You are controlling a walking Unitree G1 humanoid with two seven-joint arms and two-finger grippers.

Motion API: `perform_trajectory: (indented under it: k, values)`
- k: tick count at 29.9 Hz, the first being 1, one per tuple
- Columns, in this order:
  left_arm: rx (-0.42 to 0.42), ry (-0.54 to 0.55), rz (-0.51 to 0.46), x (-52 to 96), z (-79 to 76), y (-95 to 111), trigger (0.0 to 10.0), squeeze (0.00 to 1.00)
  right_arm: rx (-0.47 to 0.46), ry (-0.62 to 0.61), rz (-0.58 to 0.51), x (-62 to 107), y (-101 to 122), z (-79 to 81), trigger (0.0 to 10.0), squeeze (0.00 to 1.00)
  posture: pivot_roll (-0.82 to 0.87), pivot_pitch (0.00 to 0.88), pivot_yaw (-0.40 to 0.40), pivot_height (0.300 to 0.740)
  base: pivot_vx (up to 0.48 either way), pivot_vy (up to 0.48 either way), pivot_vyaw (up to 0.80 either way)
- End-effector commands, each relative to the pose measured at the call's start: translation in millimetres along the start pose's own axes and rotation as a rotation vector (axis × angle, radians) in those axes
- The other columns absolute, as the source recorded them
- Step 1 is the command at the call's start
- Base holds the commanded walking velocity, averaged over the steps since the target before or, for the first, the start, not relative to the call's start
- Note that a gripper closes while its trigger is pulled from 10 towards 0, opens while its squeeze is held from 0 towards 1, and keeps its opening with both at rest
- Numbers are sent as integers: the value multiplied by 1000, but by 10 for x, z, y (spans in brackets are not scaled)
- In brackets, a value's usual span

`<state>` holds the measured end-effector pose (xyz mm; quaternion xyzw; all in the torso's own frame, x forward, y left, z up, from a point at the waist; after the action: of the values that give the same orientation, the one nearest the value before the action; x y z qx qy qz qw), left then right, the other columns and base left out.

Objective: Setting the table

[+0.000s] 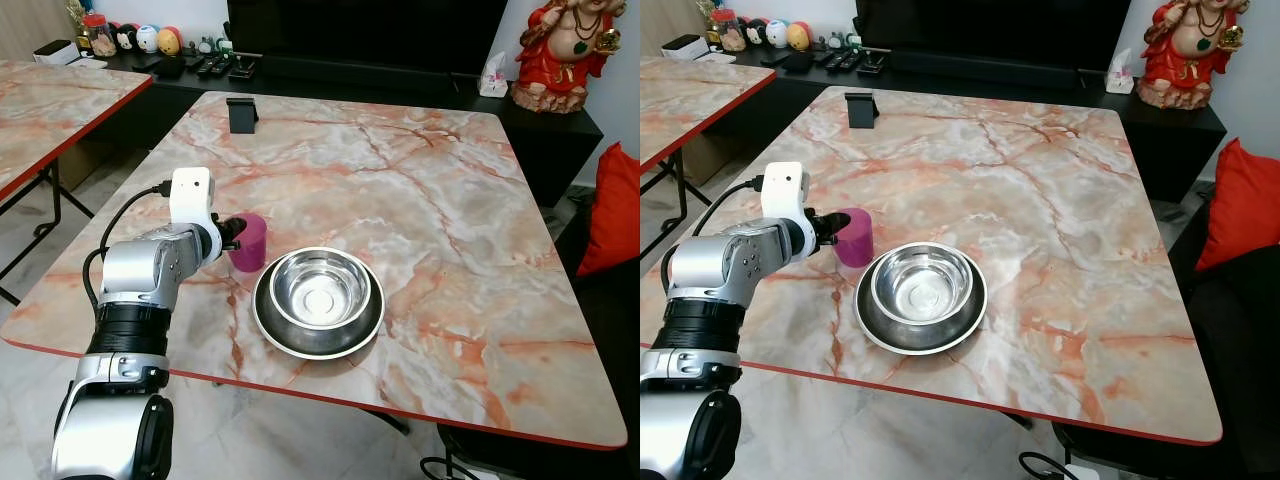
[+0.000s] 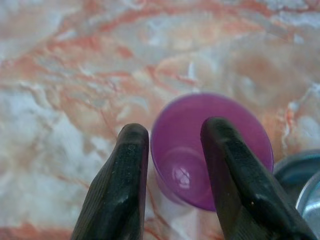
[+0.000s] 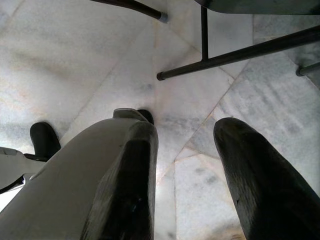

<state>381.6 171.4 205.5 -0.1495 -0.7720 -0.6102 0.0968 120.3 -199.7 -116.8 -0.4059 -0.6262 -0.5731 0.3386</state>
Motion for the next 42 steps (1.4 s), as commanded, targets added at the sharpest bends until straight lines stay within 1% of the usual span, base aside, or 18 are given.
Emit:
perform_trajectory:
  k: [1, 2, 4, 7, 8, 9, 10, 13, 15, 16, 19, 23, 26, 29, 33, 36, 39, 42]
  values:
    - [-114, -47, -201, 101, -83, 288, 10000, 0, -14, -4, 6, 3, -18, -12, 10000, 0, 121, 0, -33, 711, 0, 0, 0]
    - [-141, -65, -241, 127, -101, 316, 10000, 0, -14, -4, 6, 3, -18, -12, 10000, 0, 118, 0, -32, 711, 0, 0, 0]
    - [-257, -102, -370, 226, -153, 365, 10000, 0, -22, -5, 1, 3, -14, -14, 10000, 0, 120, 0, -33, 711, 0, 0, 0]
    - [-273, -118, -396, 250, -165, 324, 10000, 0, -26, -7, -4, 4, -10, -17, 10000, 0, 126, 0, -35, 711, 0, 0, 0]
    - [-318, -94, -417, 263, -140, 252, 10000, 0, -32, -8, -8, 4, -7, -18, 10000, 0, 126, 0, -35, 711, 0, 0, 0]
    - [-347, -91, -431, 269, -142, 217, 10000, 0, -33, -8, -9, 4, -6, -19, 10000, 0, 125, 0, -36, 711, 0, 0, 0]
    - [-373, -76, -457, 279, -125, 140, 10000, 0, -35, -7, -13, 4, -3, -19, 10000, 0, 125, 0, -36, 711, 0, 0, 0]
    - [-332, -50, -518, 284, -80, 13, 10000, 0, -35, -8, -16, 4, 0, -23, 10000, 0, 126, 0, -39, 711, 0, 0, 0]
    - [-315, -45, -527, 282, -64, -36, 10000, 0, -36, -10, -17, 4, 2, -24, 10000, 0, 124, 0, -41, 711, 0, 0, 0]
    - [-281, -32, -532, 284, -44, -104, 10000, 0, -38, -11, -18, 5, 0, -25, 10000, 0, 117, 0, -40, 711, 0, 0, 0]
    - [-250, -31, -542, 294, -44, -139, 10000, 0, -39, -12, -18, 6, -2, -28, 10000, 0, 116, 0, -41, 711, 0, 0, 0]
    - [-258, -4, -599, 330, -20, -187, 10000, 0, -37, -14, -19, 6, -2, -37, 10000, 0, 114, 0, -40, 711, 0, 0, 0]
    - [-272, -4, -625, 362, -1, -159, 10000, 0, -36, -15, -20, 6, 0, -40, 10000, 0, 115, 0, -40, 711, 0, 0, 0]
    - [-261, -2, -644, 349, 4, -118, 10000, 0, -31, -15, -26, 0, 32, -46, 10000, 0, 111, 0, -39, 711, 0, 0, 0]
    - [-268, -14, -678, 339, -36, -76, 10000, 0, -37, -24, -38, -8, 82, -61, 10000, 0, 102, 0, -43, 711, 0, 0, 0]
    - [-274, -16, -687, 328, -48, -60, 10000, 0, -40, -29, -44, -12, 109, -66, 10000, 0, 99, 0, -47, 711, 0, 0, 0]
    - [-287, -6, -680, 319, -7, -105, 10000, 0, -53, -30, -50, -17, 139, -55, 10000, 0, 97, 0, -46, 711, 0, 0, 0]
    - [-278, 13, -677, 331, 32, -153, 10000, 0, -52, -26, -50, -20, 149, -36, 10000, 0, 96, 0, -39, 711, 0, 0, 0]
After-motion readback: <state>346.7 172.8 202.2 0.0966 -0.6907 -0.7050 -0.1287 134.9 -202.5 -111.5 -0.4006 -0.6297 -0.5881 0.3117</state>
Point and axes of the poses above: a point about 5 cm out from each wrist's last joint towards the gripper, its own x axis pointing back from the gripper into the wrist, its own y axis along the axis of the wrist's last joint, z = x × y, the point moved 1 cm from there along -x, pointing out of the wrist towards the gripper, and after that the axes turned 11 degrees about x, right-handed, at the moved point
